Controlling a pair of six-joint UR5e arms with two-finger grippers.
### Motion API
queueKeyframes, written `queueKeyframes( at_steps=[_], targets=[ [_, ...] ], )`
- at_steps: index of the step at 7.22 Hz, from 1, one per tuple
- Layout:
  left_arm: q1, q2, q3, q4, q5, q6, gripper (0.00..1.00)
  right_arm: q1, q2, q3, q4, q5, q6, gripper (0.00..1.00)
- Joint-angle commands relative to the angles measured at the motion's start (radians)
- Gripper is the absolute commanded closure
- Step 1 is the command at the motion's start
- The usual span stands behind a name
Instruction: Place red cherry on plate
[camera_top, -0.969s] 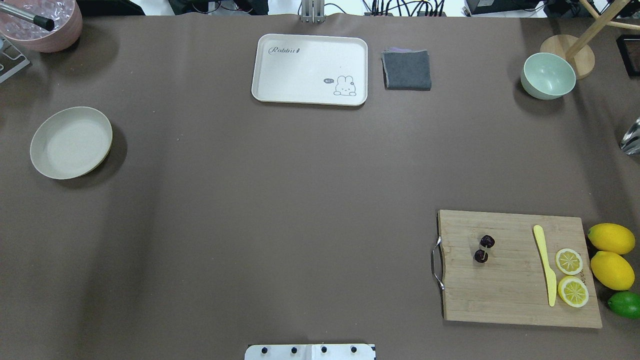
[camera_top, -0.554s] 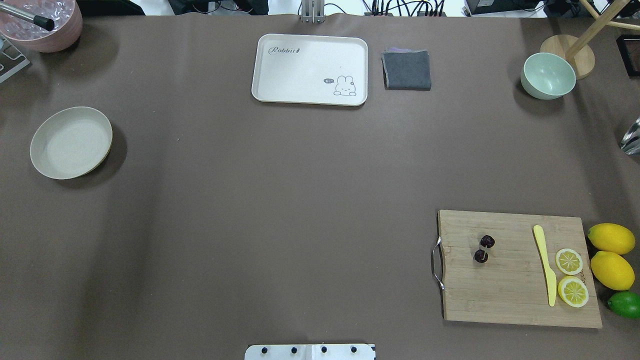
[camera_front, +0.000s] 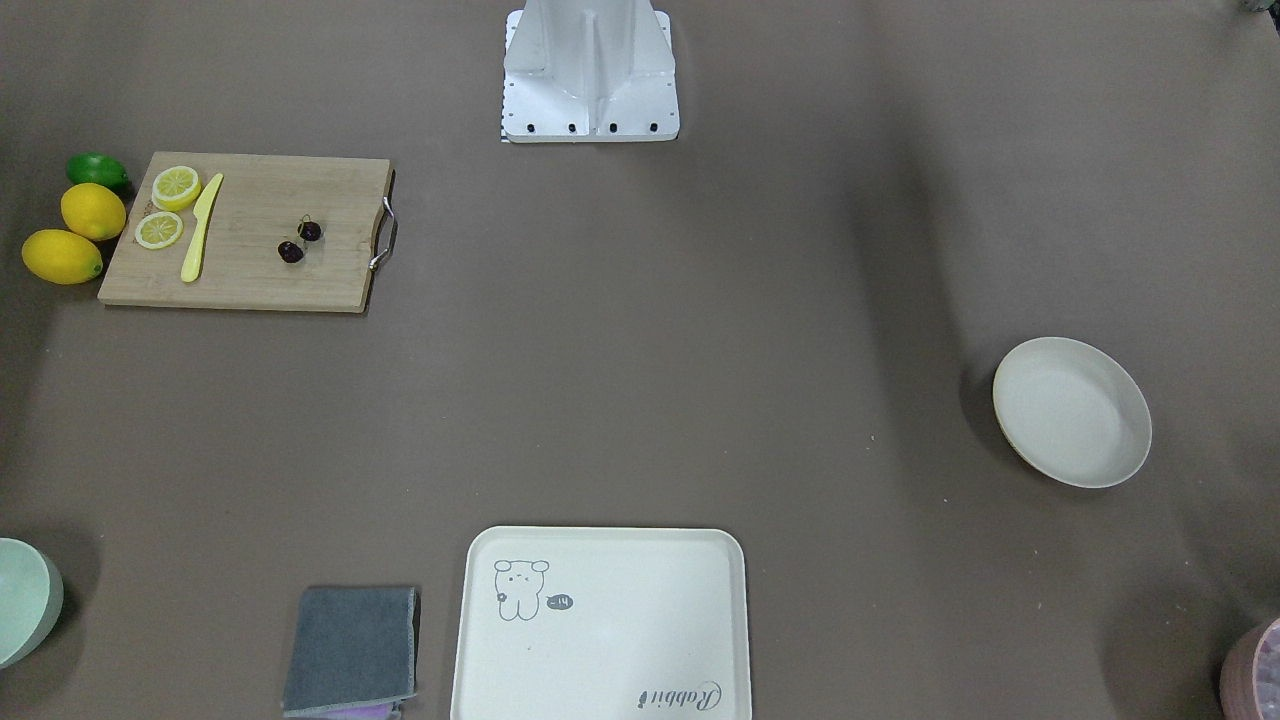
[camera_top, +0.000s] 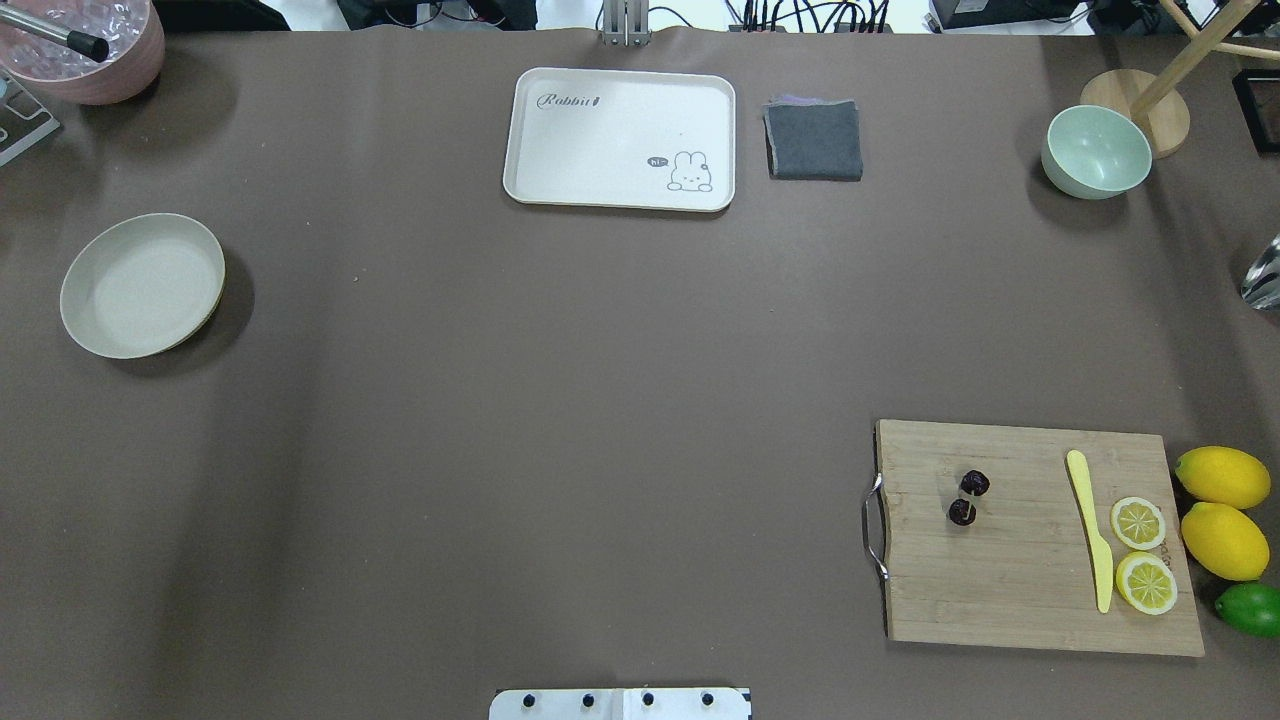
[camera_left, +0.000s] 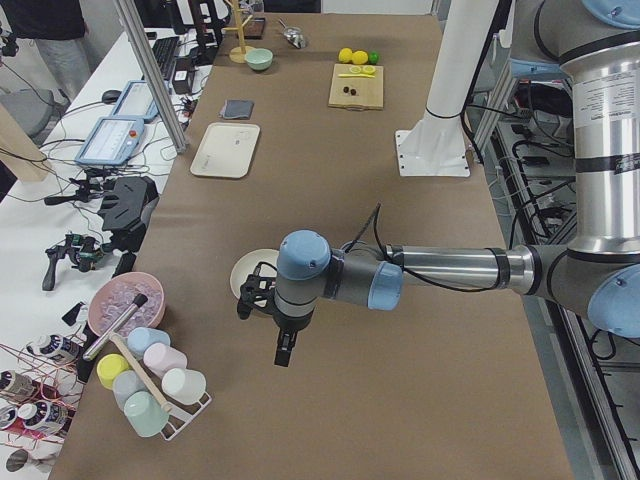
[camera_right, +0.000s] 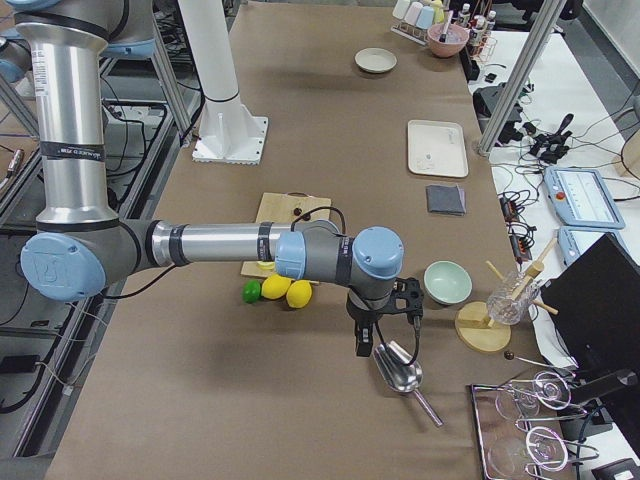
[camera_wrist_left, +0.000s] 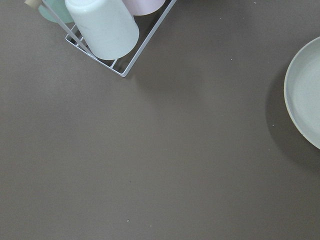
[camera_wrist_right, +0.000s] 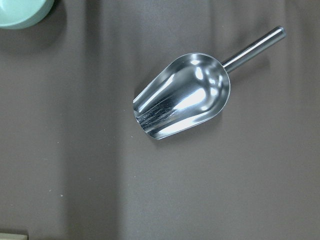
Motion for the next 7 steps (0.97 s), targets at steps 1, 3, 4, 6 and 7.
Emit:
queueKeyframes(
  at_steps=[1,3,4,6,7],
  targets=[
    [0.0,0.0,0.002,0.0,-0.001,0.0,0.02,0.002,0.0,0.003,0.0,0.0,0.0,0.0],
    [0.0,0.0,0.0,0.0,-0.001,0.0,0.02,0.002,0.0,0.006,0.0,0.0,0.0,0.0],
    [0.0,0.0,0.0,0.0,-0.001,0.0,0.02,0.002,0.0,0.006,0.0,0.0,0.0,0.0],
    [0.0,0.002,0.003,0.0,0.002,0.002,0.02,0.002,0.002,0.006,0.0,0.0,0.002,0.0],
    [0.0,0.002,0.012,-0.005,-0.001,0.002,0.02,0.002,0.005,0.006,0.0,0.0,0.002,0.0]
  ],
)
